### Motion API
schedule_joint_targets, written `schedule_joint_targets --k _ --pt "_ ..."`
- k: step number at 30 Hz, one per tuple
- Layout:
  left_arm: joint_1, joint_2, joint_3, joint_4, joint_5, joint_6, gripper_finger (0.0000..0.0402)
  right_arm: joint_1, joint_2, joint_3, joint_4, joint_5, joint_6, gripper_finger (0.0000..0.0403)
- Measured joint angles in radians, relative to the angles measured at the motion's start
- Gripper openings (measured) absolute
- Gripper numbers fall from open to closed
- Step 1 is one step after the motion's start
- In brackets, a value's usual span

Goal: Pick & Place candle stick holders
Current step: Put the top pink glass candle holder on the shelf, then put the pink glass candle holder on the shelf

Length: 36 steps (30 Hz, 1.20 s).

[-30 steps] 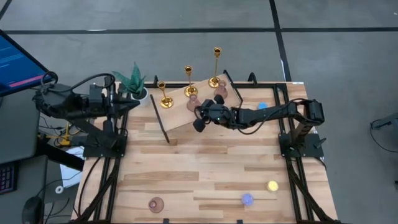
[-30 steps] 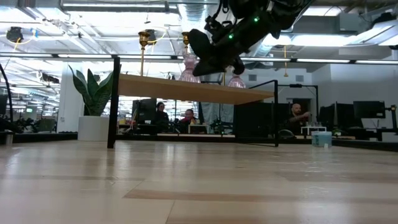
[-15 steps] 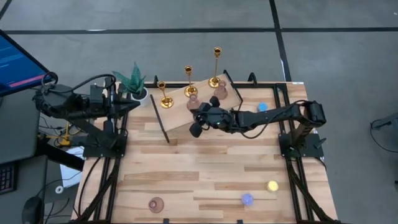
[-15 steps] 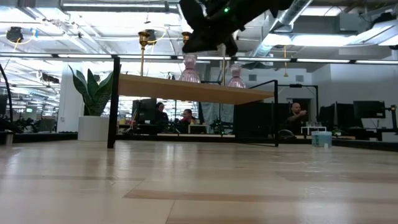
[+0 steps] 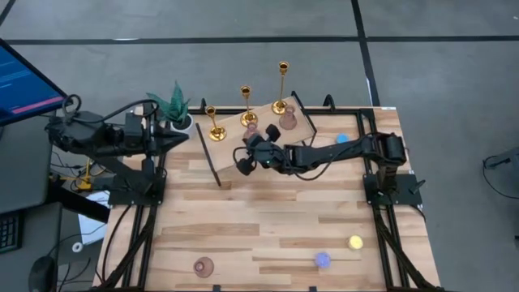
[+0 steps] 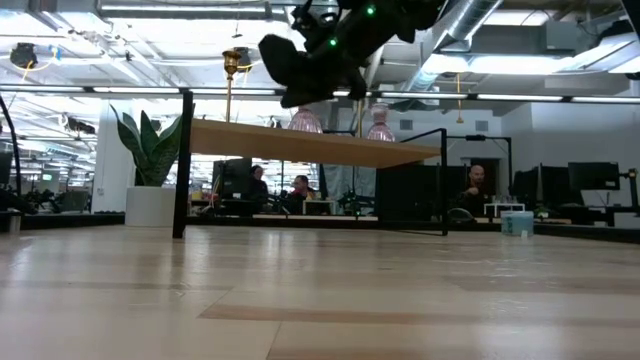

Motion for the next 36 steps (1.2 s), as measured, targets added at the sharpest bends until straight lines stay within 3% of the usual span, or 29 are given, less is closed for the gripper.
schedule_joint_targets --k 28,32,36 --pt "0.0 0.0 0.0 -0.029 0.0 -0.022 0.0008 0.017 -0.012 -0.002 -0.248 0.176 0.079 0.0" --pt "0.0 0.0 0.0 -0.081 0.0 -0.063 0.0008 0.048 -0.062 0.005 -0.25 0.176 0.074 0.0" --pt "0.0 0.004 0.0 -0.146 0.001 -0.135 0.0008 0.116 -0.193 0.041 -0.322 0.149 0.038 0.0"
